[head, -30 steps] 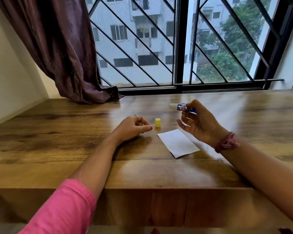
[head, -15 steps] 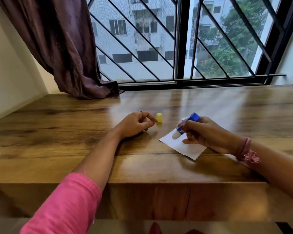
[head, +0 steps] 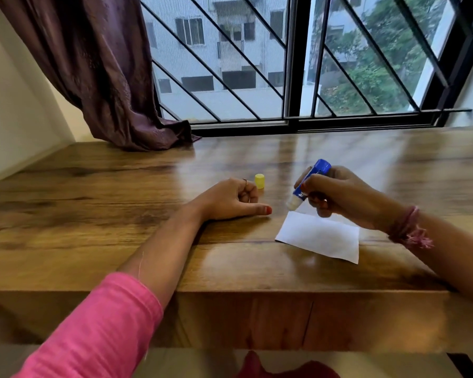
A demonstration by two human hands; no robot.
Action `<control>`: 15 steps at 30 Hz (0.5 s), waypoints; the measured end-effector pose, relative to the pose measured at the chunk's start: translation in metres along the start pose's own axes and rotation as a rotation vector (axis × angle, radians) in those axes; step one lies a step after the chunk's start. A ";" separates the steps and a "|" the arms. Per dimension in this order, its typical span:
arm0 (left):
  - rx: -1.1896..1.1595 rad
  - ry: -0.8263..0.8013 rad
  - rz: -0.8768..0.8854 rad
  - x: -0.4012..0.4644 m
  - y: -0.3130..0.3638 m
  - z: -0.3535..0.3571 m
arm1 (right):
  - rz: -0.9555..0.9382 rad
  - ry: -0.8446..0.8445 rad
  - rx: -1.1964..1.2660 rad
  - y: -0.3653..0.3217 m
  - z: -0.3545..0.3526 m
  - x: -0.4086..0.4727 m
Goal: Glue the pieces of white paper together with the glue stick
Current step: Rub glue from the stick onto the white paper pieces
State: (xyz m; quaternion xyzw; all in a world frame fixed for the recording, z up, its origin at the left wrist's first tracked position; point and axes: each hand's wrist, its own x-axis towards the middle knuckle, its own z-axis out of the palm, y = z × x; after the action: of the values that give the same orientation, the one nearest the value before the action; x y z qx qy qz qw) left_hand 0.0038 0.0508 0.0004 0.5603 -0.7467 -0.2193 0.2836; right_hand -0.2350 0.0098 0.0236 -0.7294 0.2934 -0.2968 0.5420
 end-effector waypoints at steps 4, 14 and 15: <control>0.035 -0.023 -0.011 -0.001 0.003 -0.001 | -0.038 0.071 -0.045 0.015 0.017 0.001; -0.055 -0.304 -0.152 -0.015 0.022 -0.016 | -0.204 0.006 -0.245 0.021 0.020 -0.004; -0.053 -0.315 -0.163 -0.017 0.026 -0.016 | -0.216 -0.003 -0.255 0.022 0.020 -0.005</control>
State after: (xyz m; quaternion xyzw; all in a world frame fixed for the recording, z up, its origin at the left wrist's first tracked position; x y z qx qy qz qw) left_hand 0.0000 0.0743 0.0256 0.5698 -0.7281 -0.3463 0.1592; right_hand -0.2256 0.0202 -0.0025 -0.8199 0.2478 -0.3128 0.4104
